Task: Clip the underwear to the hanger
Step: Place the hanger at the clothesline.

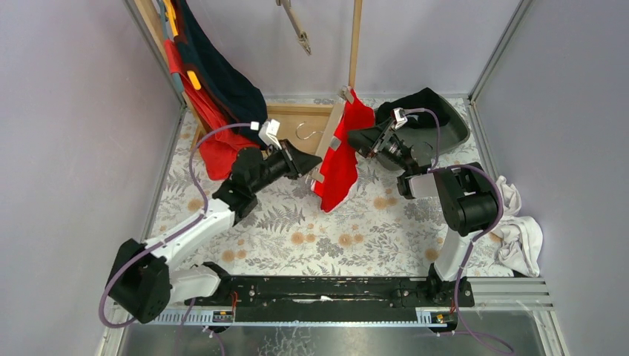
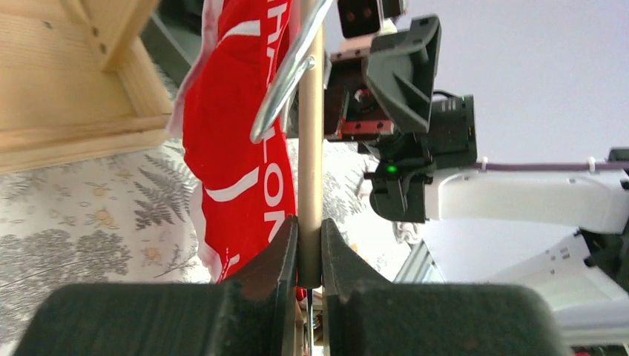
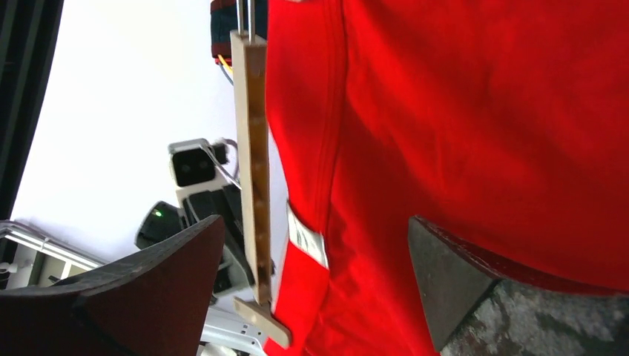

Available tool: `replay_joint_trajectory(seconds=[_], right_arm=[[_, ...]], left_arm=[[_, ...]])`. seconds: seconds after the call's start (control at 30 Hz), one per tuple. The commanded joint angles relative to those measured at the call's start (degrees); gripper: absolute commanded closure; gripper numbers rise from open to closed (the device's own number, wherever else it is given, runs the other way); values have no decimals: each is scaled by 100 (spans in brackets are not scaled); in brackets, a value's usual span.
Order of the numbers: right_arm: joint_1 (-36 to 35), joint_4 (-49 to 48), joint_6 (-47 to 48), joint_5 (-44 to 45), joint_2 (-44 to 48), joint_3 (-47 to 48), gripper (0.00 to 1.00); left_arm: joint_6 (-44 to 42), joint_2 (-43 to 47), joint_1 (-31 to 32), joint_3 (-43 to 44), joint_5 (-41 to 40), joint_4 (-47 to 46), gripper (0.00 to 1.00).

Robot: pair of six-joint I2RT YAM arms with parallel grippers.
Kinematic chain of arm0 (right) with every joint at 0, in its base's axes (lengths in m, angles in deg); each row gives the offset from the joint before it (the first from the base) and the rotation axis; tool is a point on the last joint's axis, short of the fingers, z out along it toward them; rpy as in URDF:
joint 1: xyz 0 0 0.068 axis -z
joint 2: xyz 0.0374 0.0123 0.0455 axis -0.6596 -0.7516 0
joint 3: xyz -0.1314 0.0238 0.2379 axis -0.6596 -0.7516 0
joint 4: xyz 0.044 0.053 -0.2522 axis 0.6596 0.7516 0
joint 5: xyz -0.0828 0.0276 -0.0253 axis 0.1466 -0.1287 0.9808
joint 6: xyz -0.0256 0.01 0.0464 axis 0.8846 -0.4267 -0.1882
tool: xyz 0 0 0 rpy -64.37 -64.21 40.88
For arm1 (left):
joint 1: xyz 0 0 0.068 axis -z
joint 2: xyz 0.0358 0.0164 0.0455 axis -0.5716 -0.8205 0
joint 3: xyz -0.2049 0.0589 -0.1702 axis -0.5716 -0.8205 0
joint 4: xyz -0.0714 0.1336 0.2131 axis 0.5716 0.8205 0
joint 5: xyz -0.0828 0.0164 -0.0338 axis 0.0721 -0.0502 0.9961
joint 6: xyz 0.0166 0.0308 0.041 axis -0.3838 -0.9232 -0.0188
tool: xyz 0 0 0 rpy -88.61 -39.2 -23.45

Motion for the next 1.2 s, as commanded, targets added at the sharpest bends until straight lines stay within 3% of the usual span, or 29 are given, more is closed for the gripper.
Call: replay_joint_trajectory(seconds=[0.0,0.27,0.37,0.47,0.63,0.7,0.87,1.17], right_arm=[[148,-665,36,-90,151,-38,1],[337,-525,96,-306,593,-359,1],[342,162,445,-396,906,-367,0],[342,1655,1425,-391,1573,-365,1],[334,5475,3775,376,2910,-24,1],[332,5910,4076,627,3279,-4,1],[329,6037,4171,575,3514,-74,1],[333,6033,4196,572,3479,-164,1]], left_arm=[[-807,381,-95,1092,-729,2439,100],[-1562,89,-340,3122,-1728,5132,100],[-1764,-157,-444,3938,-2068,5841,100],[-1990,-500,-638,4773,-2307,6289,100],[-2275,-1540,-1178,6722,-2373,6939,100],[-2320,-1994,-1288,7375,-2590,7176,100],[-2461,-2806,-1493,8373,-2913,7183,100],[-2889,-2946,-1831,8535,-3106,5923,100]])
